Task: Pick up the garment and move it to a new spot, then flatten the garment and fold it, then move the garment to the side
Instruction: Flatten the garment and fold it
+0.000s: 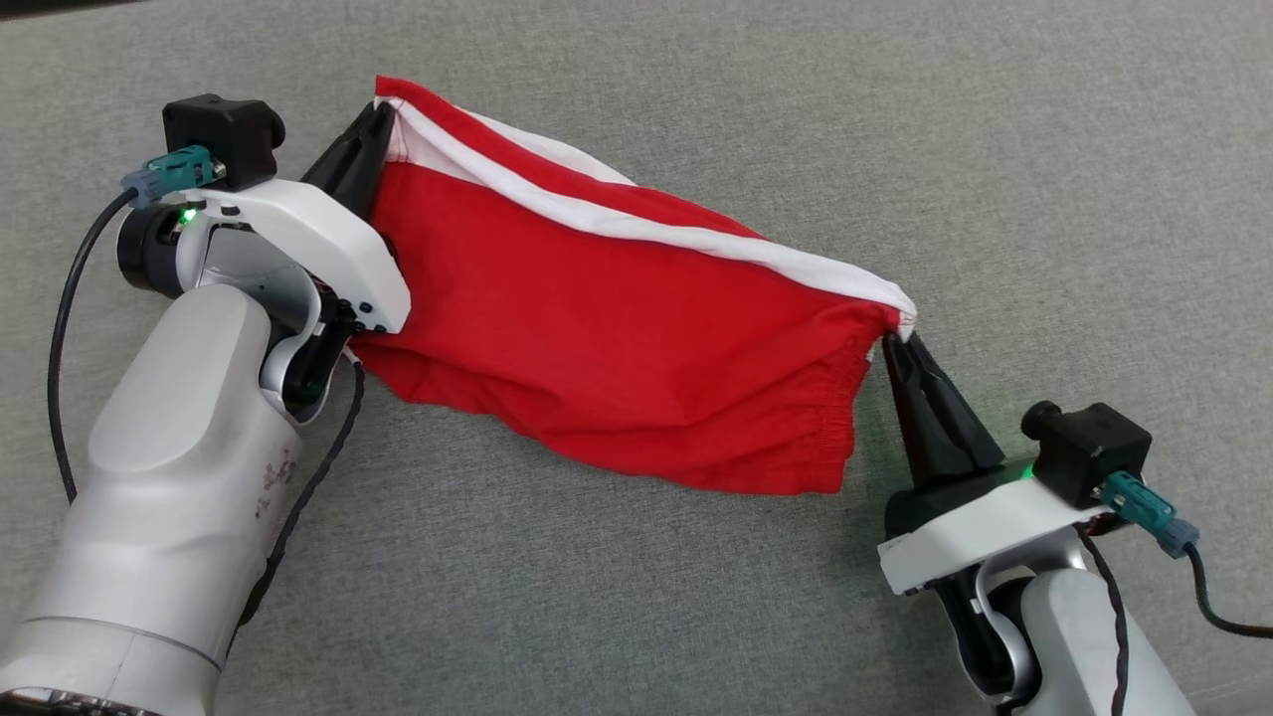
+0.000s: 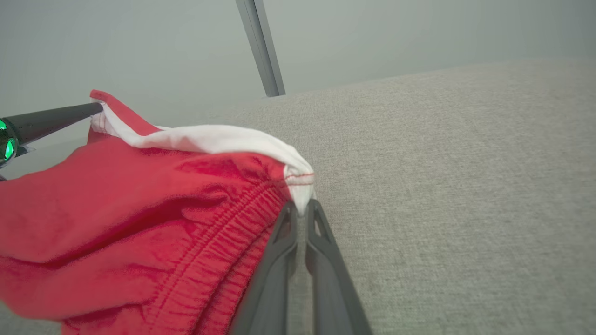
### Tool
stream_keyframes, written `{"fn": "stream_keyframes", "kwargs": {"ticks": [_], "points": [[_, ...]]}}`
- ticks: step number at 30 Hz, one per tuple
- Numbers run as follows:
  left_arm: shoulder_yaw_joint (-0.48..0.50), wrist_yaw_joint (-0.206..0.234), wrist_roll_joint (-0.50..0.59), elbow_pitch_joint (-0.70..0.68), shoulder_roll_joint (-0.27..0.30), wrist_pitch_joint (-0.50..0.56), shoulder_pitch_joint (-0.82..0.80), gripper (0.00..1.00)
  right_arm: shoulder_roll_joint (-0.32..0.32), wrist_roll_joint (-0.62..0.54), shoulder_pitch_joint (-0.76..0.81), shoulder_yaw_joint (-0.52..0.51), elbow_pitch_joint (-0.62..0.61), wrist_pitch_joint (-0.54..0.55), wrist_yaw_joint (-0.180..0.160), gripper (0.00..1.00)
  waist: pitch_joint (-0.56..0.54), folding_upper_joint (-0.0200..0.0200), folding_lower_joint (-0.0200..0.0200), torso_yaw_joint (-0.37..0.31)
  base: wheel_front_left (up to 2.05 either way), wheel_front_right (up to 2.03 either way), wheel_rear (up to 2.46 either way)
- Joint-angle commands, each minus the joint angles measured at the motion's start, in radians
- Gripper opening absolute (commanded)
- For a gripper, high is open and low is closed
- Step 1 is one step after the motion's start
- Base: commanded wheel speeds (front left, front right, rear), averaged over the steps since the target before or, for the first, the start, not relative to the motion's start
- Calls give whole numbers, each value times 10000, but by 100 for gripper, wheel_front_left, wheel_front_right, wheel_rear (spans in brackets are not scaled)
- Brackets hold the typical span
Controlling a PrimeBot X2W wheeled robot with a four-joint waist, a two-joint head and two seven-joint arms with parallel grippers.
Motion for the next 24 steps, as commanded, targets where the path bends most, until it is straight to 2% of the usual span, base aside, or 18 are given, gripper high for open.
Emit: {"fn": "stream_keyframes", "kwargs": {"ticks": [1, 2, 3, 4, 5, 8, 9, 11, 15, 19, 23, 24], "points": [[-160, -13, -182, 428, 58, -139, -291, 0, 9, 134, -247, 210, 125, -92, -3, 6, 200, 0, 0, -224, 0, 0, 0], [-255, -14, -295, 698, 47, -177, -413, 0, -2, 55, -336, 278, 199, -184, -3, 43, 225, 0, 0, -261, 0, 0, 0], [-358, -14, -408, 964, 40, -257, -532, 14, -7, 74, -405, 339, 304, -215, -3, 71, 239, 0, 0, -283, 0, 0, 0], [-464, -15, -563, 1182, 17, -291, -589, 42, 8, 115, -452, 413, 359, -282, -3, 91, 246, 0, 0, -299, 0, 0, 0], [-556, -15, -700, 1339, 5, -395, -650, 100, 13, 32, -521, 451, 387, -376, -3, 100, 248, 0, 0, -311, 0, 0, 0], [-845, -15, -924, 1598, 103, -999, -696, 100, -62, -271, -513, 410, 422, -753, -3, 100, 182, 0, 0, -267, 0, 0, 0], [-928, -14, -1028, 1757, 159, -1546, -605, 100, -159, -546, -339, 326, 286, -982, -3, 100, 76, 0, 0, -197, 0, 0, 0], [-964, -15, -859, 1891, 254, -1957, -481, 100, -228, -832, -144, 155, 105, -1155, -3, 100, -43, 0, 0, -115, 0, 0, 0], [-553, 247, -652, 1641, 274, -2269, -145, 100, -290, -1270, 232, -288, -454, -1339, -3, 100, -338, 0, 0, 81, 0, 0, 0], [582, 863, -80, -154, 334, -2276, 837, 100, -299, -1440, 476, -793, -973, -1291, -3, 100, -620, 0, 0, 311, 0, 0, 0], [1687, 1220, 628, -2064, 265, -2271, 2041, 100, -388, -1506, 566, -1139, -1317, -1106, -3, 100, -978, 0, 0, 515, 0, 0, 0], [1687, 1220, 628, -2064, 265, -2271, 2041, 100, -388, -1506, 566, -1139, -1317, -1106, -3, 100, -978, 0, 0, 515, 0, 0, 0]]}}
